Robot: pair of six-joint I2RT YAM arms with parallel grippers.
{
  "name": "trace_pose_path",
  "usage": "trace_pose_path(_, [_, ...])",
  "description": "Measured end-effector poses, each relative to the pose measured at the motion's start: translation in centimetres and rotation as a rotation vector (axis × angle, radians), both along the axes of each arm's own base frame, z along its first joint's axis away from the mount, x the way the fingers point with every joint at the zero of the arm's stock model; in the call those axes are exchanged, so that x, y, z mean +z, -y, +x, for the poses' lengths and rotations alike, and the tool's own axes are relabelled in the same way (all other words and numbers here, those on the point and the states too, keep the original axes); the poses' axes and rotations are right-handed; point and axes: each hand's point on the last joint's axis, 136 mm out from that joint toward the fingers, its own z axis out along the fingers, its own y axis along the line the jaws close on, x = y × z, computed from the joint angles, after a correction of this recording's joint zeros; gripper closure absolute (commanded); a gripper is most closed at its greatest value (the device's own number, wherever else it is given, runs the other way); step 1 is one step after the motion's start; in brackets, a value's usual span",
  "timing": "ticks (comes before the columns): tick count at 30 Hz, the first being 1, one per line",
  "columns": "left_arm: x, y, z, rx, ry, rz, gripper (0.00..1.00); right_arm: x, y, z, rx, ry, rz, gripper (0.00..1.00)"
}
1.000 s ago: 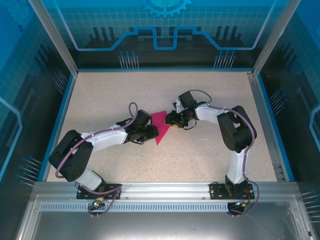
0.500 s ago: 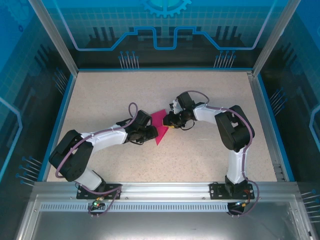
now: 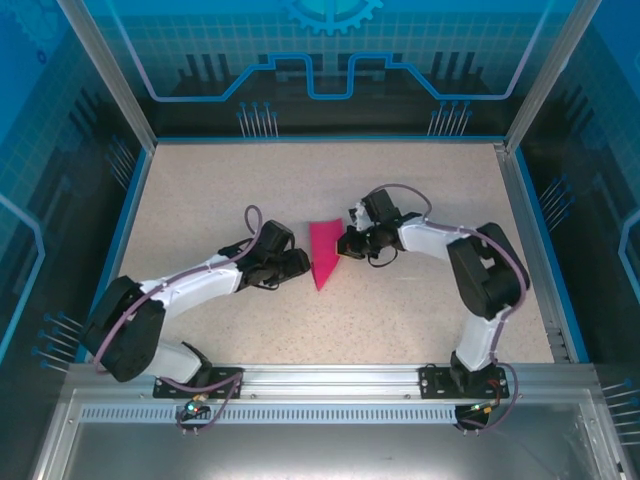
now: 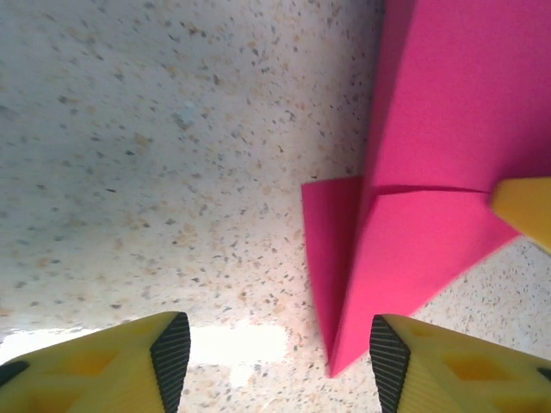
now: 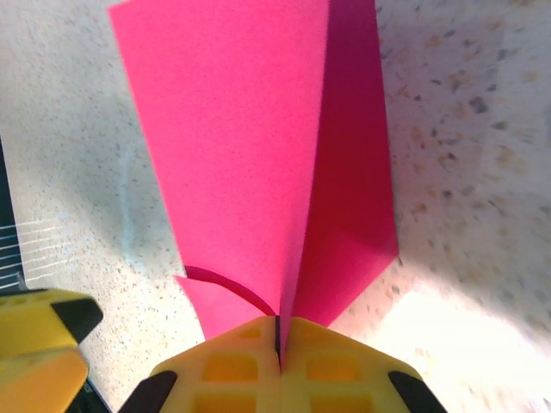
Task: Fold a paper plane with a square sheet of paper (pick it up from the middle)
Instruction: Fourth fold the wing at the center of the table.
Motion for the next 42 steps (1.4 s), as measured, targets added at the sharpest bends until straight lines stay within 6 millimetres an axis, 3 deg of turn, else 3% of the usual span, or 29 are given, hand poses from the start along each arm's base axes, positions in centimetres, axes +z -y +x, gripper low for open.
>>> trace_pose_path(7, [1.5, -2.4, -0.1, 0.050, 0.058, -0.015, 0.15, 6.5, 1.1, -0.6, -0.125, 0.162, -0.031, 0.98])
trace_pose_path(14, [3.4, -2.8, -0.2, 0.004, 0.147, -0.015, 0.02, 8.8, 1.3, -1.9, -0.207, 0.222, -0.094, 0.96])
trace_pose_path(20, [3.7, -2.0, -0.3, -0.131, 0.252, -0.008, 0.02, 6.3, 1.5, -1.3, -0.313, 0.139, -0.115, 0.96])
trace_pose_path(27, [4.2, 0.4, -0.2, -0.336, 0.450, 0.035, 0.02, 2.5, -0.2, -1.6, -0.422, 0.001, -0.102, 0.98])
trace_pose_path(30, [4.0, 2.2, -0.2, -0.455, 0.532, 0.070, 0.16, 1.3, -0.4, -1.5, -0.482, -0.058, -0.090, 0.99])
trace_pose_path(42, [0.8, 6.1, 0.2, -0.722, 0.715, 0.103, 0.30, 0.3, -0.7, -1.7, -0.618, -0.177, -0.045, 1.00])
